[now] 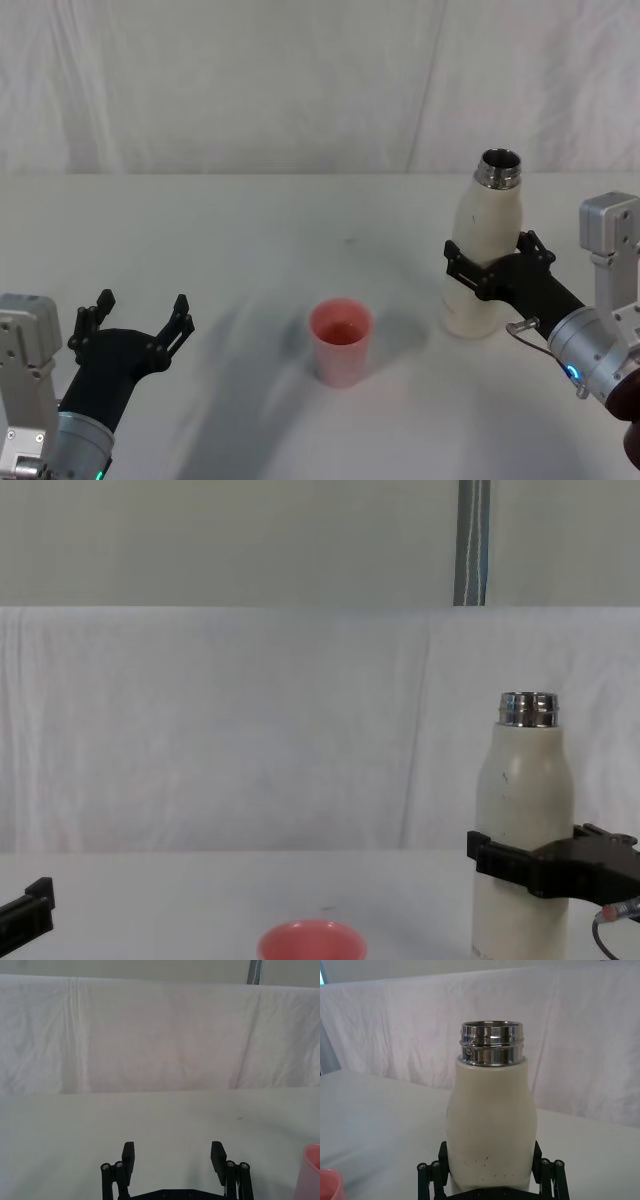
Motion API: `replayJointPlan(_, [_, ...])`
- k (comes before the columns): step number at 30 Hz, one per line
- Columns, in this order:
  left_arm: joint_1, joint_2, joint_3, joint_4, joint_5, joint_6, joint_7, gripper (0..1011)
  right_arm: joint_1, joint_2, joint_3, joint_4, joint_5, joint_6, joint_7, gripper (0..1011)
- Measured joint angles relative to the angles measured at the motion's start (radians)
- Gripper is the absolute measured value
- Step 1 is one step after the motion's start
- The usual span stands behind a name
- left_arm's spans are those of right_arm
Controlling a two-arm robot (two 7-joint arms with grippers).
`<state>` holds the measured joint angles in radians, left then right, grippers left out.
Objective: Grasp the thermos with one hand and pour water into the cup lid.
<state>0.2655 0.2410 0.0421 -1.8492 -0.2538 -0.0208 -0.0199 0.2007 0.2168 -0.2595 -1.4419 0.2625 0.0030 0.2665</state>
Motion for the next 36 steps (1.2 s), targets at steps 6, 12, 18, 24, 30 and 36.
replayJointPlan(6, [0.0, 0.0, 0.0, 0.0, 0.0, 0.0, 0.0, 1001, 0.002, -0.002, -0.002, 0.004, -0.003, 0.0, 0.0, 950])
replayJointPlan(12, [0.0, 0.0, 0.0, 0.0, 0.0, 0.0, 0.0, 1001, 0.004, -0.004, -0.002, 0.005, -0.005, 0.001, -0.001, 950])
replayJointPlan(18, [0.0, 0.0, 0.0, 0.0, 0.0, 0.0, 0.0, 1001, 0.004, -0.003, -0.001, 0.006, -0.008, 0.005, -0.004, 950])
replayJointPlan(24, [0.0, 0.0, 0.0, 0.0, 0.0, 0.0, 0.0, 1001, 0.004, -0.003, -0.001, 0.006, -0.008, 0.005, -0.004, 951])
replayJointPlan(30, [0.0, 0.0, 0.0, 0.0, 0.0, 0.0, 0.0, 1001, 0.003, -0.003, -0.001, 0.006, -0.008, 0.005, -0.004, 950])
replayJointPlan(36, [0.0, 0.0, 0.0, 0.0, 0.0, 0.0, 0.0, 1001, 0.003, -0.003, -0.001, 0.006, -0.008, 0.005, -0.004, 950])
